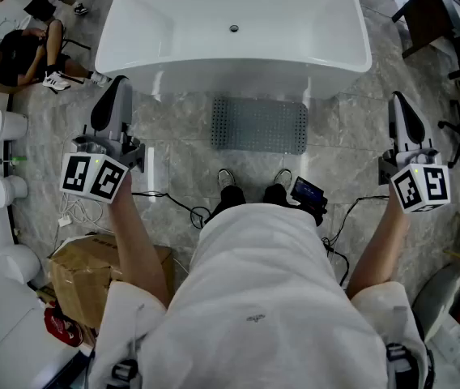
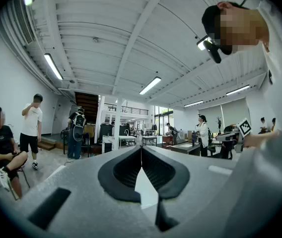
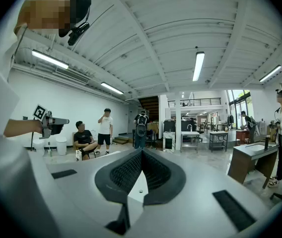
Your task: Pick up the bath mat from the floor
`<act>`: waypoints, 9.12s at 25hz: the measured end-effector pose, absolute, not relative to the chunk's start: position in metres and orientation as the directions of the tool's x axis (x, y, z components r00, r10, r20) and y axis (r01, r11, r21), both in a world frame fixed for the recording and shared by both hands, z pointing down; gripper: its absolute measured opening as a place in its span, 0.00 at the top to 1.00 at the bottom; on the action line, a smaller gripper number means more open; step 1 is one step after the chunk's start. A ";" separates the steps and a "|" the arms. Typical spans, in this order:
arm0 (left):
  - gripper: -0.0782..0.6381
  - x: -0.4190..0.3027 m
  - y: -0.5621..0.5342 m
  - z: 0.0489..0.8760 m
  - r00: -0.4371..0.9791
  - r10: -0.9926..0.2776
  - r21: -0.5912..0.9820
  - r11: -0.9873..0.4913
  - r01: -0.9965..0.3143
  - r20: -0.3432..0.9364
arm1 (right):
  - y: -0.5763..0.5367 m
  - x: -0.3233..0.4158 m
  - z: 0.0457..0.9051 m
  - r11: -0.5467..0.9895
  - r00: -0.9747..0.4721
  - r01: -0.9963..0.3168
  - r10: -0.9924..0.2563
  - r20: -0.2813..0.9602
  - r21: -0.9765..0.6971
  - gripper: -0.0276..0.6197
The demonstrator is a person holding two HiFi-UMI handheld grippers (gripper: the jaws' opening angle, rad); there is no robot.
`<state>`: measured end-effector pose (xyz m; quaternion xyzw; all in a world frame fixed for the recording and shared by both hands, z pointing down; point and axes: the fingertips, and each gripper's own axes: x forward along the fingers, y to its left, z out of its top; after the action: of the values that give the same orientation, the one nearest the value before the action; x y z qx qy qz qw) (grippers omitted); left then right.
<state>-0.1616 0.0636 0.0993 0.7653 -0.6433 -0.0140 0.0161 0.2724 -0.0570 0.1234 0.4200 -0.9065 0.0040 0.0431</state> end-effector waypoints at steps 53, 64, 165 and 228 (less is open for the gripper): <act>0.88 -0.120 0.043 0.189 0.138 -0.962 0.003 -0.142 -0.990 0.237 | -0.076 0.270 0.224 0.647 -0.629 -0.762 -0.736 0.248 -0.014 0.95; 0.88 -0.186 -0.005 0.212 0.219 -0.948 0.017 -0.221 -0.975 0.230 | -0.073 0.204 0.220 0.604 -0.584 -0.797 -0.762 0.281 -0.017 0.95; 0.55 -0.228 0.030 1.146 0.225 -0.427 0.356 0.257 -0.898 0.876 | -0.166 0.302 1.181 0.509 -0.215 -0.852 -0.121 0.969 -0.125 0.72; 0.80 -0.116 -0.066 1.052 0.437 -0.185 0.429 -0.084 -0.900 0.880 | -0.134 0.230 1.063 0.515 -0.331 -0.800 0.053 0.942 -0.309 0.85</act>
<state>-0.1160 -0.0655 1.0523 0.6563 -0.4131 0.3332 0.5363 0.2296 -0.1342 1.0634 0.2659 -0.7023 0.4147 0.5138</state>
